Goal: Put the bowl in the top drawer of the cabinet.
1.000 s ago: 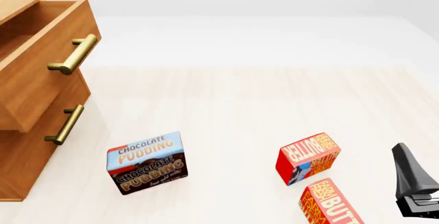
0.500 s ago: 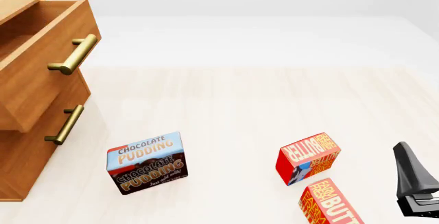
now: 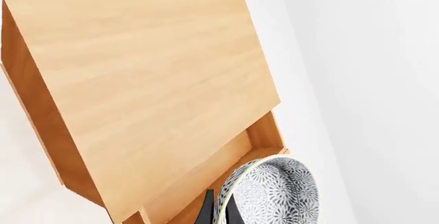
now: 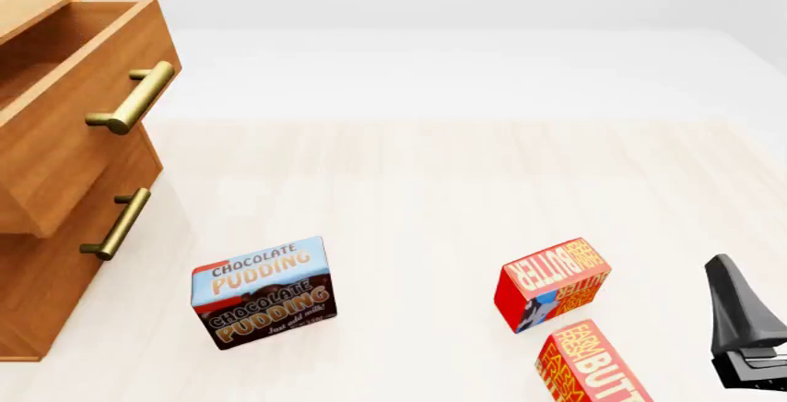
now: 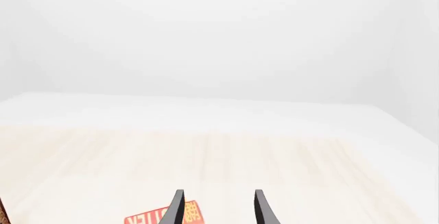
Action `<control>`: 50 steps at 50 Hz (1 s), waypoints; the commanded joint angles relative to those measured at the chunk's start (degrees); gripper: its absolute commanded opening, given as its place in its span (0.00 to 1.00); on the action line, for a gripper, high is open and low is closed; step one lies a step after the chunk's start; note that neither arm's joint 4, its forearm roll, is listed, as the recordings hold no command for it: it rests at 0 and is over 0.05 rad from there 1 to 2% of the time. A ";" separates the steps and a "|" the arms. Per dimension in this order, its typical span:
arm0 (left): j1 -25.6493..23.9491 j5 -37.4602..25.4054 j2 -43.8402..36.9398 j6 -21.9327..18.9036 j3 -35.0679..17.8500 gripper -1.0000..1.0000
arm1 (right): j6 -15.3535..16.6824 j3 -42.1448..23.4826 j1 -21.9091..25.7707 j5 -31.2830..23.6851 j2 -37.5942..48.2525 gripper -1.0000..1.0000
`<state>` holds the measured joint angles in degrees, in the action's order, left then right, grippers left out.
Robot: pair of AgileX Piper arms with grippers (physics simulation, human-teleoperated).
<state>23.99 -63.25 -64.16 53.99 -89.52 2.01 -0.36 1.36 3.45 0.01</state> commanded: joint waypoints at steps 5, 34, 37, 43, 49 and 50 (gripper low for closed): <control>6.47 -1.22 -7.75 1.63 -4.87 0.00 | -0.01 0.00 -0.01 0.04 0.00 1.00; 8.68 -5.60 -13.48 7.83 -11.87 0.00 | 0.00 0.00 -0.13 0.12 0.00 1.00; 9.48 -5.64 -14.16 7.64 -12.56 0.00 | -0.02 0.00 -0.10 0.13 0.00 1.00; 11.01 -6.18 -16.14 7.19 -14.69 0.00 | 0.01 0.00 -0.12 0.12 0.00 1.00; 12.98 -6.51 -19.51 5.66 -16.35 0.00 | 0.00 0.00 -0.09 0.13 0.00 1.00; 13.08 -6.53 -19.65 5.60 -16.08 0.00 | 0.00 0.00 -0.11 0.15 0.00 1.00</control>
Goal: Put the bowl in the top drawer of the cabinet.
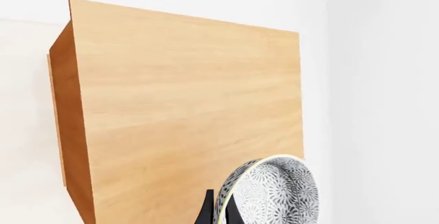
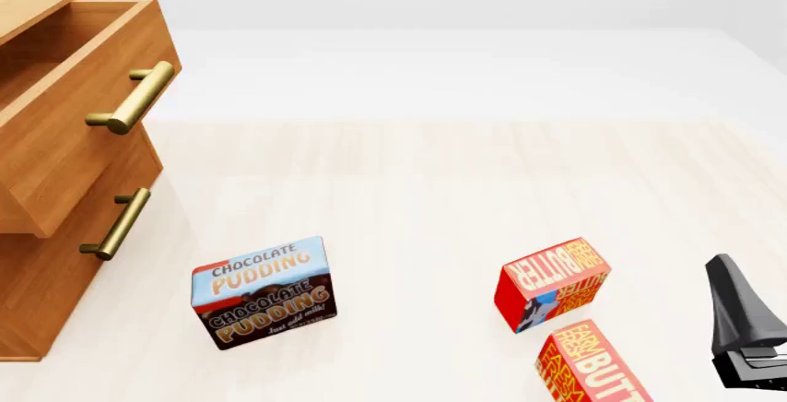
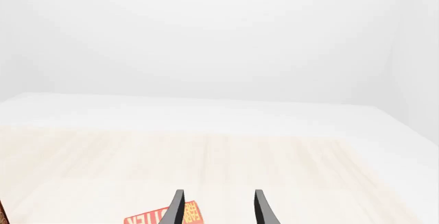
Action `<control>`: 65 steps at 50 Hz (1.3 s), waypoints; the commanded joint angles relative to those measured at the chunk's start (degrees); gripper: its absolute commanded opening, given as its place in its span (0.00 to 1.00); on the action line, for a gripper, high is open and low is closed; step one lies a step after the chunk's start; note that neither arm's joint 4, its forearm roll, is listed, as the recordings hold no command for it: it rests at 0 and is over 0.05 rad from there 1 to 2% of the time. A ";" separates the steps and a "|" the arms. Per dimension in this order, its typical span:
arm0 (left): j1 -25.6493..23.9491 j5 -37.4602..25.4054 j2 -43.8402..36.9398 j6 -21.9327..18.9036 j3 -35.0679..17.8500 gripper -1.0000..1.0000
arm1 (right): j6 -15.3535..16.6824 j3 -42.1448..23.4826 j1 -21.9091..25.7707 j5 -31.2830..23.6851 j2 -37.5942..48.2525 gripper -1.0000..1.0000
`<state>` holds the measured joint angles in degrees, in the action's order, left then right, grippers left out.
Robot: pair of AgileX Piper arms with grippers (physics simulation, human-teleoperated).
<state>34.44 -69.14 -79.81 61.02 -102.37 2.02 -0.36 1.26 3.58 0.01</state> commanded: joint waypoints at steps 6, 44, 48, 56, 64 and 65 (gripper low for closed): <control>2.37 -0.71 -4.21 -1.26 -2.30 0.00 | -0.01 0.00 -0.02 0.02 0.00 1.00; 4.25 -0.60 -5.79 -2.34 -0.41 0.00 | -0.07 0.00 -0.24 0.11 0.00 1.00; 4.05 -0.43 -5.42 -1.89 0.44 0.00 | -0.09 0.00 -0.26 0.10 0.00 1.00; 3.27 0.21 -4.52 -0.91 2.41 0.00 | -0.05 0.00 -0.30 0.09 0.00 1.00; 2.01 0.06 -2.18 0.40 4.57 1.00 | -0.04 0.00 -0.27 0.06 0.00 1.00; 1.92 0.00 -2.05 0.29 4.43 1.00 | -0.05 0.00 -0.27 0.08 0.00 1.00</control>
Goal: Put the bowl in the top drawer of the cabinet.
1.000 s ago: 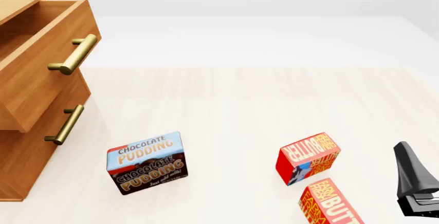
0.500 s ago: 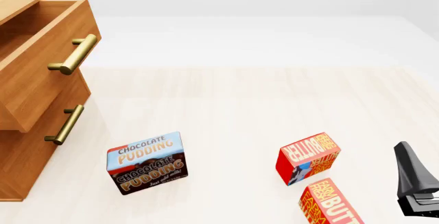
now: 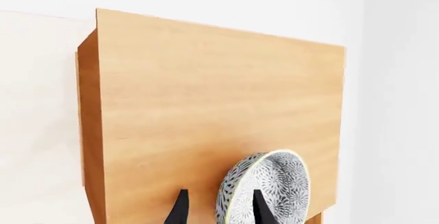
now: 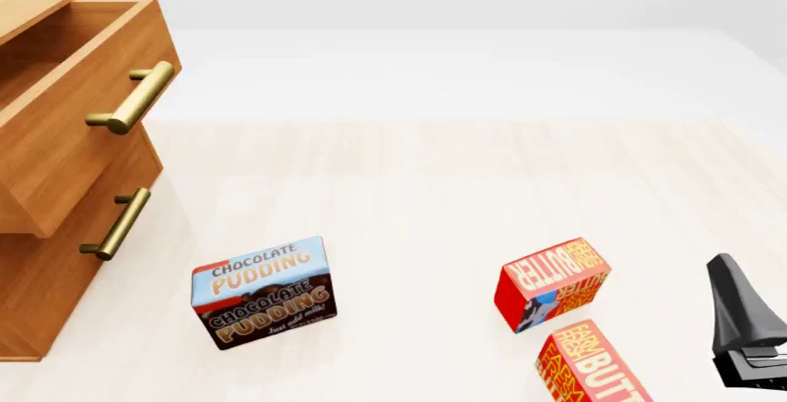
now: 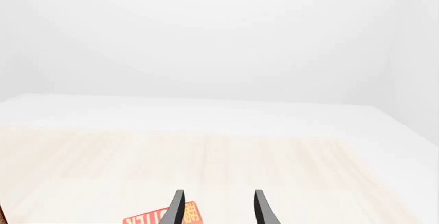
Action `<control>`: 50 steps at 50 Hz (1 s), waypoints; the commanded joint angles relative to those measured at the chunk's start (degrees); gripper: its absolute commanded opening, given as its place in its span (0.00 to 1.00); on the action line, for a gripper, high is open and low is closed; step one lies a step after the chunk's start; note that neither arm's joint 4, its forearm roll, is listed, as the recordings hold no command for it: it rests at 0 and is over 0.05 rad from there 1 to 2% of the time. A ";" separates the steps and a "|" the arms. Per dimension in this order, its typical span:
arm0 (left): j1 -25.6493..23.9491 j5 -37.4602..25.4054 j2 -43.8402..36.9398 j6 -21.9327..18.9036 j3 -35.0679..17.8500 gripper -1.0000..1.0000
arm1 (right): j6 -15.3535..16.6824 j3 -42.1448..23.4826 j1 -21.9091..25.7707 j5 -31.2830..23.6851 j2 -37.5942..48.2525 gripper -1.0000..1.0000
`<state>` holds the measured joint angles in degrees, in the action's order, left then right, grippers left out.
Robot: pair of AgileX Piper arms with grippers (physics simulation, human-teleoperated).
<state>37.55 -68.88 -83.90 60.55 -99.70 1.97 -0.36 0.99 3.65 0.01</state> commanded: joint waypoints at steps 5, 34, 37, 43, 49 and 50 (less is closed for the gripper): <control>-2.12 -0.37 3.77 0.00 1.84 1.00 | 0.00 0.00 0.08 0.07 0.00 1.00; -12.77 -1.01 20.79 4.47 14.07 1.00 | -0.01 0.01 0.74 0.30 0.00 1.00; -13.68 -1.01 22.06 4.91 15.35 1.00 | -0.01 0.01 0.79 0.35 0.00 1.00; -15.21 -1.01 24.08 5.37 17.77 1.00 | -0.01 0.01 0.80 0.41 0.00 1.00; -16.81 -1.02 26.48 5.83 20.69 1.00 | 0.00 0.01 0.85 0.43 0.00 1.00; -17.09 -1.02 26.81 5.96 21.09 1.00 | 0.01 0.01 0.84 0.42 0.00 1.00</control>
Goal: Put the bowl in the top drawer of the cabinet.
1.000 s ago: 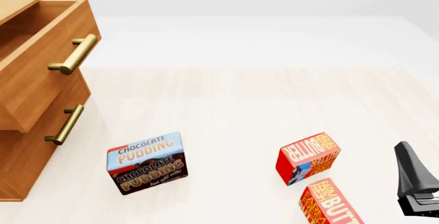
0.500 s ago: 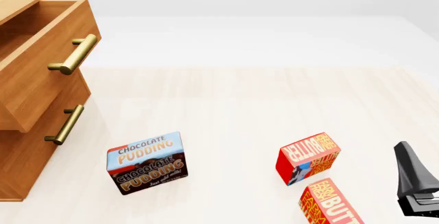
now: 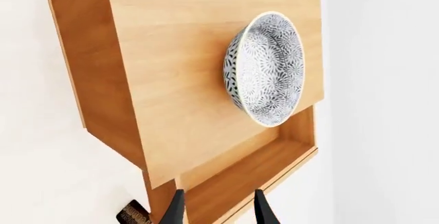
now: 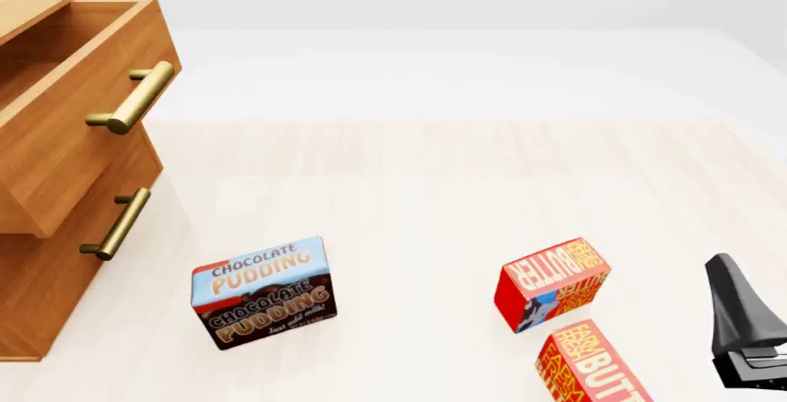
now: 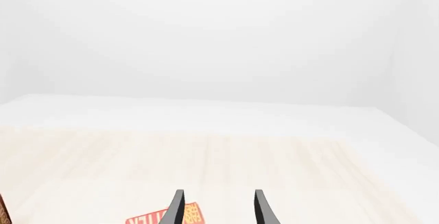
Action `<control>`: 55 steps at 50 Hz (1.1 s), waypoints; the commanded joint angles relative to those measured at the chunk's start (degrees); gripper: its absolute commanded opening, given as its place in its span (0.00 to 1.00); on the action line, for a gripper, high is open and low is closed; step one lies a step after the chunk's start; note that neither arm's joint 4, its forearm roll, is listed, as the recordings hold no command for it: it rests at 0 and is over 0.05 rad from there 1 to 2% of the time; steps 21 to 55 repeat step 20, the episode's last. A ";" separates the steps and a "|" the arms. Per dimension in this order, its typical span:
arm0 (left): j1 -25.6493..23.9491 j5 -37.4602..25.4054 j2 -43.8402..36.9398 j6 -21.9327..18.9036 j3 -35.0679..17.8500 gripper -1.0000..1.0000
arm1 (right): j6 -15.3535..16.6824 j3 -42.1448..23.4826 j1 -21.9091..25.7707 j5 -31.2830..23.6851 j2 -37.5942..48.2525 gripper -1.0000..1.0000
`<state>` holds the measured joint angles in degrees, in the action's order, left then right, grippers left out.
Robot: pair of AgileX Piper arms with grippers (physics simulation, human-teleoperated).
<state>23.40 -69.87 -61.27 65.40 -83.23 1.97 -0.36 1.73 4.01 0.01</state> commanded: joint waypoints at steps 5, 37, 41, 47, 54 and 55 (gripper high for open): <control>-5.24 -0.02 6.80 2.43 7.10 1.00 | 0.01 0.00 0.14 0.13 0.00 1.00; -12.11 -0.03 13.53 7.45 13.52 1.00 | -0.01 0.00 0.24 0.32 0.00 1.00; -12.11 -0.03 13.53 7.45 13.52 1.00 | -0.01 0.00 0.24 0.32 0.00 1.00; -12.11 -0.03 13.53 7.45 13.52 1.00 | -0.01 0.00 0.24 0.32 0.00 1.00; -12.11 -0.03 13.53 7.45 13.52 1.00 | -0.01 0.00 0.24 0.32 0.00 1.00; -12.11 -0.03 13.53 7.45 13.52 1.00 | -0.01 0.00 0.24 0.32 0.00 1.00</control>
